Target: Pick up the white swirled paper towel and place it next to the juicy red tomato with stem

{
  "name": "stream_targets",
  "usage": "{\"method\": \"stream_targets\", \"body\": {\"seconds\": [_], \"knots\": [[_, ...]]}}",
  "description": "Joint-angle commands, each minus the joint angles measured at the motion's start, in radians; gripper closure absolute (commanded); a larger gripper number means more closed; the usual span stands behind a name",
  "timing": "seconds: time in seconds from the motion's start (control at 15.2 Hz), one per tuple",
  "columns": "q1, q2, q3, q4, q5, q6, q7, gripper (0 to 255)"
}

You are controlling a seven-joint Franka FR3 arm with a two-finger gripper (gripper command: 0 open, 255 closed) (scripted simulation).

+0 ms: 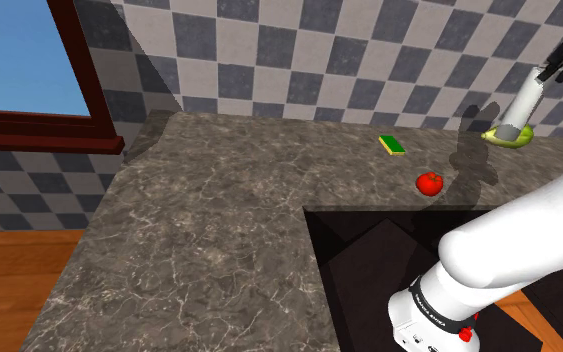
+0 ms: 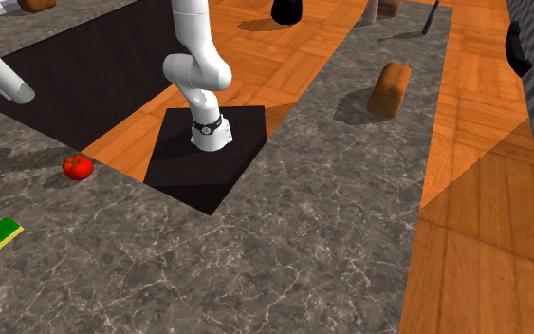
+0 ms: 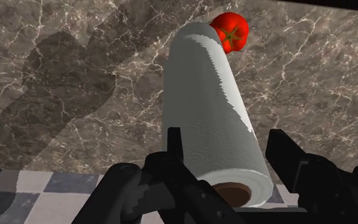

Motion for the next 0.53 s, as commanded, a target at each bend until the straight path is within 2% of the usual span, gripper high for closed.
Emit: {"method": "stream_targets", "body": {"seconds": [0.0,0.46], "knots": [[-0.003,-0.008,0.0,-0.032,-0.006,0.028,-0.004,255],[-0.013,-0.055,0.02,-0.164,-0.04,0.127,0.012,255]]}}
